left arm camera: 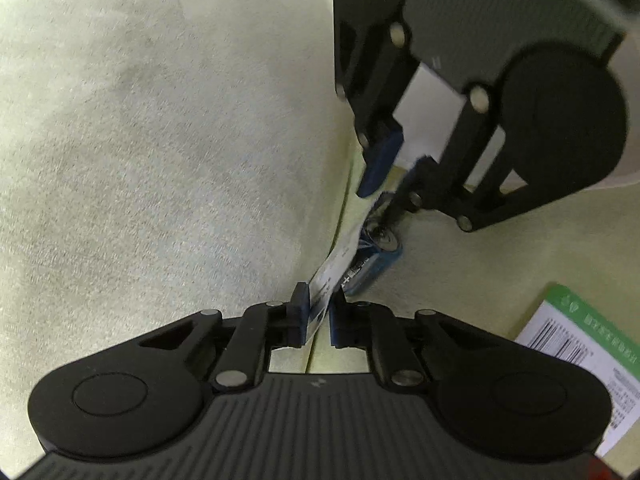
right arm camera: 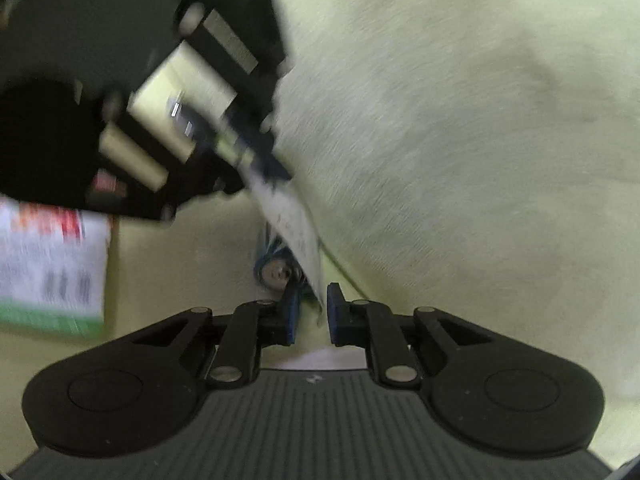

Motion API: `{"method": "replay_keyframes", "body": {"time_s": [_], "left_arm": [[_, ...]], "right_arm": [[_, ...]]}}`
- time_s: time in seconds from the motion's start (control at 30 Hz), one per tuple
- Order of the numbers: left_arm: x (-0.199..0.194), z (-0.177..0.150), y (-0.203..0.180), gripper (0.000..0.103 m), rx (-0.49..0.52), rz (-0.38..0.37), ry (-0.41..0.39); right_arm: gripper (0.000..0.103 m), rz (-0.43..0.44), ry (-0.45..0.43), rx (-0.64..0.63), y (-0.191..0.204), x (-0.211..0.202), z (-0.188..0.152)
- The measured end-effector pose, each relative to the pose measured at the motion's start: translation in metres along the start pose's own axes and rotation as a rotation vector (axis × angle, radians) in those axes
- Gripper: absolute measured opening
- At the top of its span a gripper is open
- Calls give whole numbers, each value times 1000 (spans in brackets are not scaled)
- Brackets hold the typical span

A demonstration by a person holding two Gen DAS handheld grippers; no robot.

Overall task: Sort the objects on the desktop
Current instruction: 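Close the right gripper on the white card edge while the left gripper holds it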

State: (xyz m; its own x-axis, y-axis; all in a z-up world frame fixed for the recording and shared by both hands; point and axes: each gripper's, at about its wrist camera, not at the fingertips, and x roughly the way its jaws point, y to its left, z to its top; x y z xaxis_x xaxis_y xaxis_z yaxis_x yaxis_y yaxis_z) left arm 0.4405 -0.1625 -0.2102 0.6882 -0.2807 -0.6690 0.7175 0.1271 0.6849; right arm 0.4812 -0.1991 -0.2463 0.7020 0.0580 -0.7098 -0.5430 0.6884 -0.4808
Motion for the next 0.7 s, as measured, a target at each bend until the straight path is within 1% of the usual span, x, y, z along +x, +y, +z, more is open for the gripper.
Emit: {"method": "replay_keyframes", "body": {"time_s": [0.07,0.27,0.33,0.4,0.5,0.7], "left_arm": [[1,-1,4,11,-9,2,-1],[5,-9,18,11,-38,5,10],[7,-14,22,11,-56,6,24],[8,-23,29,11,-84,-6,41],[9,-34,36,10,-123,-23,51],[29,-40,53,8,-170,-39,87]], "right_arm": [[12,-8,8,-35,1,4,-4],[11,-16,-16,-23,-9,12,6],[7,-15,-52,-12,-12,9,8],[7,-13,-97,-8,-14,-1,12],[7,-8,-131,-27,-11,-9,21],[7,-2,-127,-50,-15,3,34]]}}
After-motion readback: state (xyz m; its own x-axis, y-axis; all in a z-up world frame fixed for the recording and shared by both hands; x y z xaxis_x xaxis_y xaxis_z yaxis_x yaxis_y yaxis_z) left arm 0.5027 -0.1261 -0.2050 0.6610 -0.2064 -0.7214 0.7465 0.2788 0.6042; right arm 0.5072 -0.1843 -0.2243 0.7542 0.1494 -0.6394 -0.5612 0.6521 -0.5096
